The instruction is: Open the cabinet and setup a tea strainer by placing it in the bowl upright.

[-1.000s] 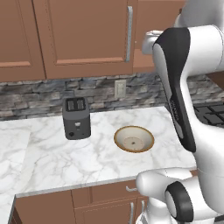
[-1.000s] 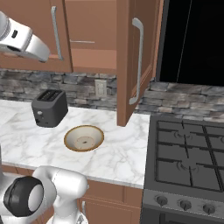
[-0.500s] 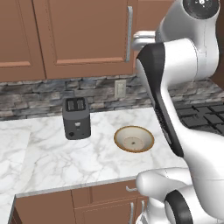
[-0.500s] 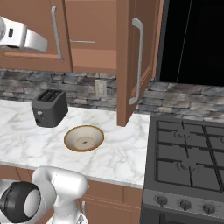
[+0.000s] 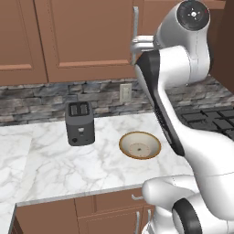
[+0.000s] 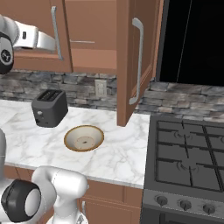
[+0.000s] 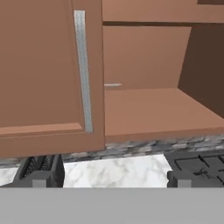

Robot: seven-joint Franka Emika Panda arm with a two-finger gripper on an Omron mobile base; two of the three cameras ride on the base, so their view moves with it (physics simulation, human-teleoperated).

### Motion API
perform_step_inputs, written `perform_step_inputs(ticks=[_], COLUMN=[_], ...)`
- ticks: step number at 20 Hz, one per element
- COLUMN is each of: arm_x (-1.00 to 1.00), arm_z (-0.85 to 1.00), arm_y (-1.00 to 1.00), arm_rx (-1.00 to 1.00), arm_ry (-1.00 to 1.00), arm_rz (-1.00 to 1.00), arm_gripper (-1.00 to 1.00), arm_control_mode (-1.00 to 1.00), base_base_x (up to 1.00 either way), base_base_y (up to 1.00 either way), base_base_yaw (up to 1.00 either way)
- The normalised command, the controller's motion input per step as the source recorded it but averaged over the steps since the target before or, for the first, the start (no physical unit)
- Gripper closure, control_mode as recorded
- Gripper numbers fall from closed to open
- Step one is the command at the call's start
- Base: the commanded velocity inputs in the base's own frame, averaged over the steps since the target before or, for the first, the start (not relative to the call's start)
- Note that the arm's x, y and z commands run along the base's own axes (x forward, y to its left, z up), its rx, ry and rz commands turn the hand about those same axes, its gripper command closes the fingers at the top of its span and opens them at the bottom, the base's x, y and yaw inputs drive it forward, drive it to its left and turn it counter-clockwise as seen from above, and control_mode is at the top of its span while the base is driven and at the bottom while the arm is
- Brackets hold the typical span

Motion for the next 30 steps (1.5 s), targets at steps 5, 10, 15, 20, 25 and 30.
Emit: perform_step_inputs(ticks=[5, 10, 15, 20, 25, 30], arm_x=[0.55, 0.33, 0.34, 0.37, 0.42, 0.45], arm_z=[0.00, 0.00, 0.00, 0.00, 0.00, 0.00], arm_y=[0.00, 0.08, 0.11, 0.06, 0.01, 0.00], arm_rx=[0.00, -0.06, -0.06, -0.01, 0.00, 0.00], arm_ry=[0.01, 0.01, 0.00, 0.00, 0.00, 0.00], arm_rz=[0.05, 0.00, 0.00, 0.00, 0.00, 0.00], arm_gripper=[-1.00, -1.00, -1.00, -1.00, -1.00, -1.00], arm_control_mode=[-1.00, -1.00, -1.00, -1.00, -1.00, -1.00], base_base_x=[0.00, 0.00, 0.00, 0.00, 0.00, 0.00], base_base_y=[0.00, 0.00, 0.00, 0.00, 0.00, 0.00], base_base_yaw=[0.00, 0.00, 0.00, 0.00, 0.00, 0.00])
